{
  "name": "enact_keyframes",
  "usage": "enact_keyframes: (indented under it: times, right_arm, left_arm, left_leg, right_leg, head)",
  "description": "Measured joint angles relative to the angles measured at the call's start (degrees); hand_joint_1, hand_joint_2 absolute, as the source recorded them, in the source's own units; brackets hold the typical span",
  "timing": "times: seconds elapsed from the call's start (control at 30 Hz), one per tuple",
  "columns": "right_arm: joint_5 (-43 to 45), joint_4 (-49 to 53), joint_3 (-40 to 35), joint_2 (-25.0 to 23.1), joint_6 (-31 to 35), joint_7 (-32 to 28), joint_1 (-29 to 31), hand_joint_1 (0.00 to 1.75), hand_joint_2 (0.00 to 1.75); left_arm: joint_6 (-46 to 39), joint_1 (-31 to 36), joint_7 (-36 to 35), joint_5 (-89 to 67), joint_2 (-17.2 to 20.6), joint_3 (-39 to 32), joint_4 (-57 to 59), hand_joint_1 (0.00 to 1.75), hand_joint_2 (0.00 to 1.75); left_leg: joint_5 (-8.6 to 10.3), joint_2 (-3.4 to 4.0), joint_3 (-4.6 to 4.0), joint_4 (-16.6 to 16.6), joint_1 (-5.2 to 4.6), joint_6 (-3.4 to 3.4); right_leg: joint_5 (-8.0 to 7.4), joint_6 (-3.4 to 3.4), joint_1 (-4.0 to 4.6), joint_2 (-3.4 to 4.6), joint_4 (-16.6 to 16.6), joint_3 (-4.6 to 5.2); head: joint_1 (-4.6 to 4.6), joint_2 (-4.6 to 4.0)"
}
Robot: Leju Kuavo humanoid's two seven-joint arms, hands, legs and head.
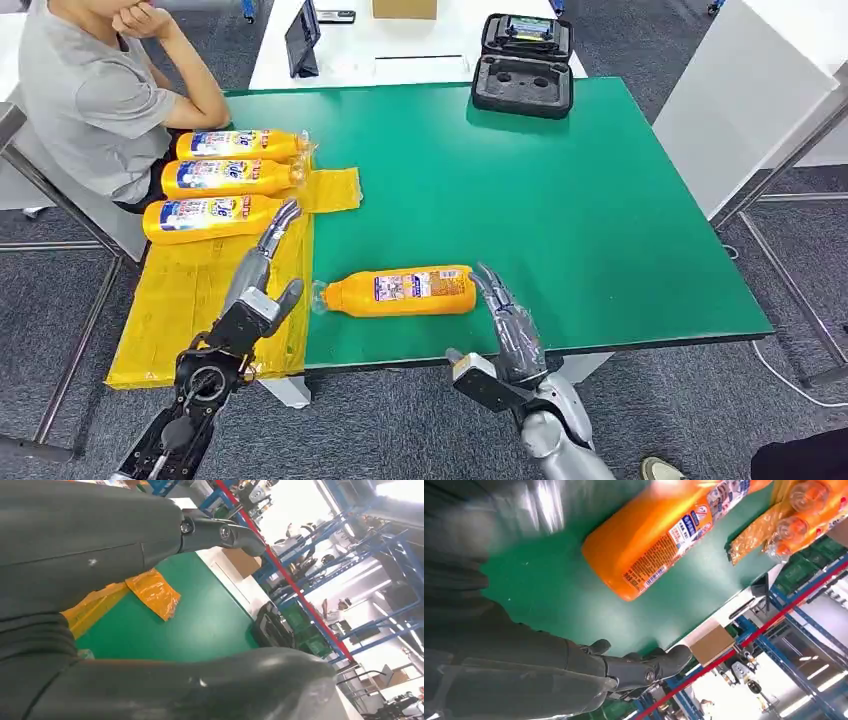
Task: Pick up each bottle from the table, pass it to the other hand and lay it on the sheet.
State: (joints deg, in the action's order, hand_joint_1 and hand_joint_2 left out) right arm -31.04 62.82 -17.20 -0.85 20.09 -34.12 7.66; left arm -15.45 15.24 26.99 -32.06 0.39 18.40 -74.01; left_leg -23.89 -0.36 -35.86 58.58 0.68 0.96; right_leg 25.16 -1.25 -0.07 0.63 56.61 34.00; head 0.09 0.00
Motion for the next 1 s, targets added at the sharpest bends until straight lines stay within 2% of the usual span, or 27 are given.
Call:
enact_keyframes:
  times: [0.7,1.0]
  right_arm:
    - [-1.0,-1.9,-0.2,0.3,-1.1,0.4,1.0,0.0,1.75]
    - [-4.5,-8.3,-1.9,0.6,-5.0,2.4,7.5,0.0,1.75]
  left_arm:
    - [0.2,0.2,0.4,0.1,-0.3,0.6,0.9,0.0,0.0]
    - [1.7,1.3,0.9,0.8,-2.6,0.9,1.2,0.0,0.0]
  left_leg:
    - [0.0,0.0,0.0,0.0,0.0,0.0]
    - [0.06,-0.01,0.0,0.0,-0.01,0.02]
  right_leg:
    - [0.0,0.0,0.0,0.0,0.0,0.0]
    - [-0.1,0.11,0.0,0.0,0.0,-0.01]
  head:
    - [0.0,0.0]
    - [0.0,0.0]
